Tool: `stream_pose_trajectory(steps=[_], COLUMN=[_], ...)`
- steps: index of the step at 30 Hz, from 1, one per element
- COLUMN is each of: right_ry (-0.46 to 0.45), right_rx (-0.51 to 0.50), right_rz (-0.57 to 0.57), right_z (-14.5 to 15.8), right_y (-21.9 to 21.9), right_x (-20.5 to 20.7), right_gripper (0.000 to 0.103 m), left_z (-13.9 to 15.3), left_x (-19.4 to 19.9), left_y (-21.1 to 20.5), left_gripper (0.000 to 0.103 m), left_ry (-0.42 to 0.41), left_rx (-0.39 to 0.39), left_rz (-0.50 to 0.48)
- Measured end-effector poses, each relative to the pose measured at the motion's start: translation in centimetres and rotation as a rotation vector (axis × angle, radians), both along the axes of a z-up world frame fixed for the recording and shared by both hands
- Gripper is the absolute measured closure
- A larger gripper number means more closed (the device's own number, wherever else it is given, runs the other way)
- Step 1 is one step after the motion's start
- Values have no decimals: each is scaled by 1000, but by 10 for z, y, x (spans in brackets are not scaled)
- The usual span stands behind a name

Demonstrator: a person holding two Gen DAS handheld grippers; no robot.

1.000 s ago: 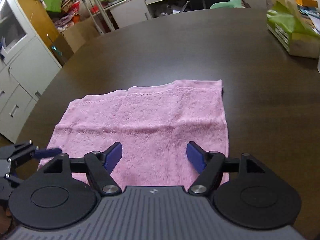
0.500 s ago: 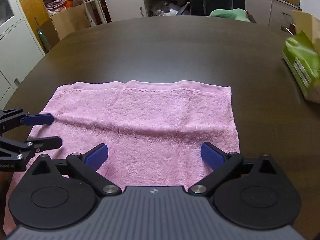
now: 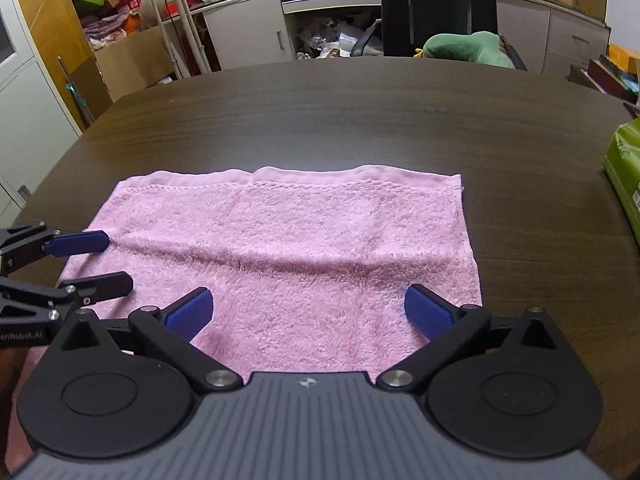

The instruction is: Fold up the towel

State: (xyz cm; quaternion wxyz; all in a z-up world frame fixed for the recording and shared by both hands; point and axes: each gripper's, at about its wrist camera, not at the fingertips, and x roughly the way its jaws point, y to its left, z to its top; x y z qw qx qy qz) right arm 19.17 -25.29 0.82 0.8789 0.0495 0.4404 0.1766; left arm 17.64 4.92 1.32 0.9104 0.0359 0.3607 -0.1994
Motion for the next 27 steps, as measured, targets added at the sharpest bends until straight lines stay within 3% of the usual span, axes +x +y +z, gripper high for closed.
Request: stream_pose_trajectory(steps=[4,8,14,17,22,27], right_ry=[-36,-156,-239,-240,-219,-215], right_rx=[137,87,13,-6,-16,-31], right_rz=[18,41,87,79,68,37], right_z=[13,29,22,14,-1,-9], right_y=[-25,-57,-85,-88,-88,-87], right_x=[-29,-94,-174,-204,-224,-228], right_gripper=[1,1,2,12,28,29], left_z=[17,21,13,14,12,2], left_x=[-39,-94,-164,-182,-204,-216], left_y=[21,39,46,40,25,11], left_gripper=[38,35,34,26,23,22], left_ry=[-59,-108,-149,-204,-269,-255], left_rx=[-15,15,71,93,135,161], left_rz=[16,-14,-66,-77,-136,-176])
